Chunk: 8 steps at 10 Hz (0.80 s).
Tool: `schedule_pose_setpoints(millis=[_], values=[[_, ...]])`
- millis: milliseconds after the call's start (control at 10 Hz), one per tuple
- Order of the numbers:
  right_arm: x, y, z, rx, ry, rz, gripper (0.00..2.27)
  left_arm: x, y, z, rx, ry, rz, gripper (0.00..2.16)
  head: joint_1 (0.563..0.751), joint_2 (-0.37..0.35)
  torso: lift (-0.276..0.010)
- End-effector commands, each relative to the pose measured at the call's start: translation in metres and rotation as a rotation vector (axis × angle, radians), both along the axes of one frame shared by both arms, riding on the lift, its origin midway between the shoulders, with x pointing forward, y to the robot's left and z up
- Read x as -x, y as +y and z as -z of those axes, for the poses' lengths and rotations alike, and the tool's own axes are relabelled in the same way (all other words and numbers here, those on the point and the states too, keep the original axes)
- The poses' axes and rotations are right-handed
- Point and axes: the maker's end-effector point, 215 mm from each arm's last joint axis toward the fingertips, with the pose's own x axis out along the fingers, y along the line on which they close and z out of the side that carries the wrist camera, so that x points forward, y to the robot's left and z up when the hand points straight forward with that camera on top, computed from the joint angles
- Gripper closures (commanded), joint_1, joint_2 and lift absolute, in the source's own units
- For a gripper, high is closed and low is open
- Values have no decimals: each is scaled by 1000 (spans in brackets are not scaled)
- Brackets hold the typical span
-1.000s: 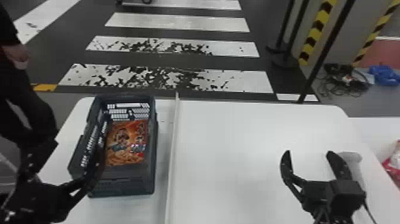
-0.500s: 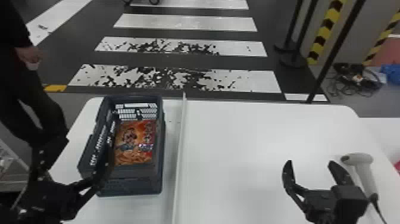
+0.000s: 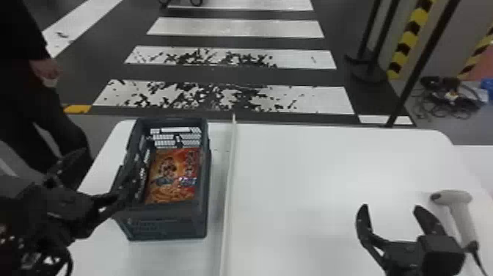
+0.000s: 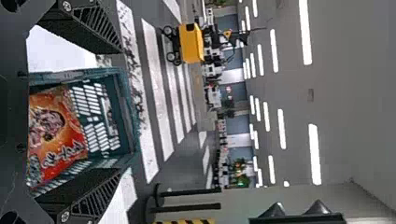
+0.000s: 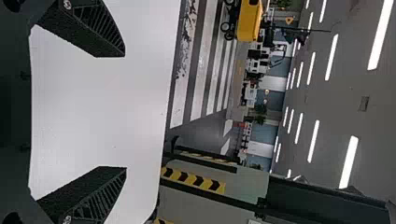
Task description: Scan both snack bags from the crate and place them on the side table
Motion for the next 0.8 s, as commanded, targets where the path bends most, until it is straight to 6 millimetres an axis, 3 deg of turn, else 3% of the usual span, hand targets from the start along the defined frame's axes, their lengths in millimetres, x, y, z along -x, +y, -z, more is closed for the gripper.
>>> schedule_pose_setpoints(millis=[0, 400, 600, 700], values=[[2, 1, 3, -1, 9, 0, 63, -15, 11, 7, -73, 68, -12, 124, 695, 31, -98], [11, 2, 14, 1, 40, -3, 63, -60, 4, -5, -196, 113, 57, 144, 695, 43, -98], [6, 12, 14, -4, 40, -17, 63, -71, 16, 5, -254, 178, 52, 137, 695, 42, -98], [7, 11, 16, -2, 51, -16, 63, -82, 13, 21, -274, 220, 76, 140, 695, 54, -98]])
